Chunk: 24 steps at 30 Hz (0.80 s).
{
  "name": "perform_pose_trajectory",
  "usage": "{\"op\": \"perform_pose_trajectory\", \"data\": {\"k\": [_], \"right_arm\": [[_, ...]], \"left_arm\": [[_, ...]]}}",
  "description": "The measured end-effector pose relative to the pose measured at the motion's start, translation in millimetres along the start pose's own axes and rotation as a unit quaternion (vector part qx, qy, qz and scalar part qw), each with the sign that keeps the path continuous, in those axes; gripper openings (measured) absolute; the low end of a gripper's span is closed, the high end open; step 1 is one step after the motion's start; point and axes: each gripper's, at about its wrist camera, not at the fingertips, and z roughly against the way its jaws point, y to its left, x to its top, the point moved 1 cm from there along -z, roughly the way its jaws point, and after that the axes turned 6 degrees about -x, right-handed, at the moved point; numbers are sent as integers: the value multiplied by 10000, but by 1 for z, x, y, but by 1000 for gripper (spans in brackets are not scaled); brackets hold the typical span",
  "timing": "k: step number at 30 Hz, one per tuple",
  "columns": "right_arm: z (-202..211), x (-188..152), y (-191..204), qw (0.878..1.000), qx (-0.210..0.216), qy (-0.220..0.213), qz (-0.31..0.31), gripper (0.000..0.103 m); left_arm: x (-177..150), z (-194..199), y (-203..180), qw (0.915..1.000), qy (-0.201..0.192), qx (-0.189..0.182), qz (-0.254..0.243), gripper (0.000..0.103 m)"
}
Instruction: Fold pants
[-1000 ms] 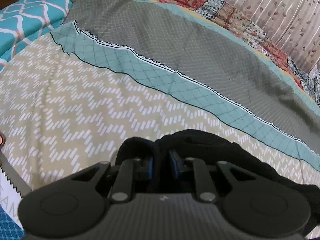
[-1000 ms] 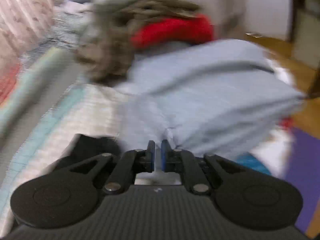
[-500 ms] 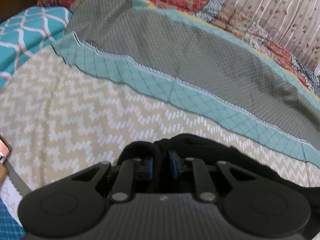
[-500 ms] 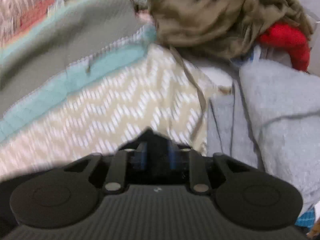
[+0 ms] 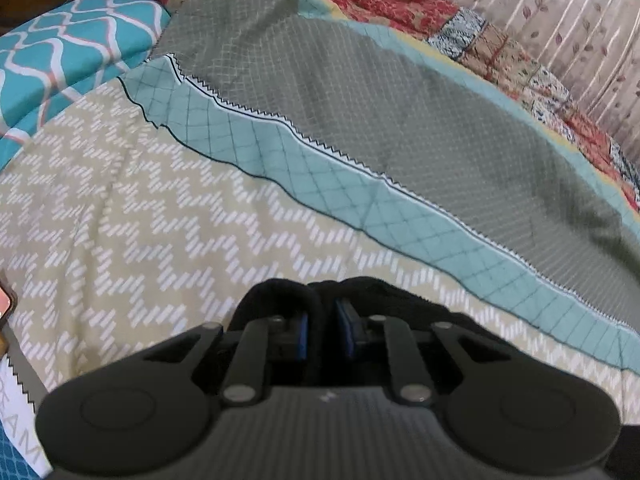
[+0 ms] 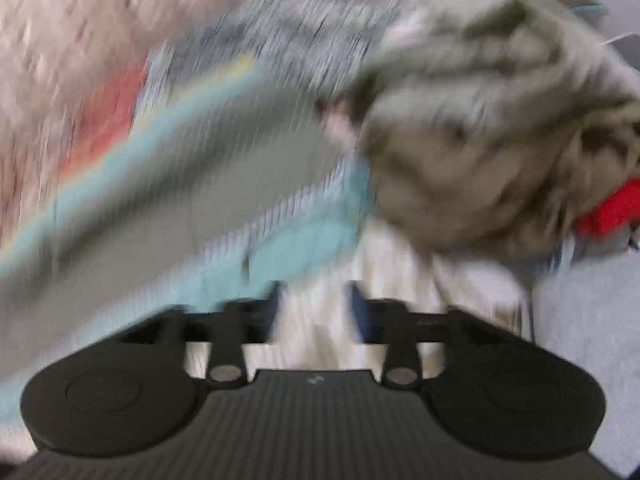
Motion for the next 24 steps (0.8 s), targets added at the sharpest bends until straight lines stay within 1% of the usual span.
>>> {"op": "perform_pose_trajectory", "data": {"k": [2, 4, 5, 6, 7, 8, 10, 13, 15, 16, 17, 18, 19, 20, 21, 22, 24], "right_arm": [[-1, -20, -4, 9989, -106, 179, 427, 65], [-4, -38, -10, 9979, -87, 422, 487, 66], [-6, -47, -11, 9973, -18, 550, 490, 57], [-4, -54, -8, 9967, 33, 577, 565, 39], [-2, -59, -2, 9962, 18, 521, 698, 17], [2, -57, 2, 9971, 17, 348, 680, 16], [12, -41, 6, 9994, 122, -80, 319, 15], [20, -7, 5, 9967, 159, -683, -415, 15], [11, 10, 11, 9936, 112, -881, -691, 15], [2, 15, 16, 9927, 70, -915, -785, 16], [-12, 17, 23, 9927, -21, -884, -825, 26], [-27, 16, 32, 9940, -182, -772, -756, 35], [-43, 13, 40, 9954, -472, -586, -587, 51], [-53, 8, 47, 9947, -817, -461, -422, 51], [-56, 3, 50, 9934, -1003, -443, -340, 51], [-54, -3, 47, 9939, -893, -499, -405, 51], [-42, -8, 35, 9947, -539, -544, -680, 51]], "left_arm": [[-1, 2, 2, 10000, 22, -56, 29, 15], [-1, 6, 3, 9999, 5, -112, 15, 15], [0, 9, 3, 9999, -13, -127, -12, 15], [0, 12, 1, 9999, -42, -129, -52, 15], [1, 15, 0, 9999, -80, -112, -83, 15], [1, 17, -2, 9998, -135, -83, -99, 14], [6, 25, -5, 9995, -286, -69, -90, 14], [14, 23, -7, 9992, -351, -149, 146, 14], [17, 9, -8, 9989, -267, -163, 362, 14], [16, 0, -9, 9988, -229, -122, 411, 15], [14, -14, -11, 9991, -160, -11, 405, 16], [9, -34, -14, 9993, 43, 172, 336, 23], [4, -48, -15, 9988, 217, 346, 267, 31], [-1, -55, -16, 9984, 236, 471, 200, 31], [-4, -53, -20, 9987, 110, 502, 48, 33], [-5, -48, -24, 9988, 92, 474, -104, 43], [-6, -36, -27, 9984, 110, 325, -453, 57]]}}
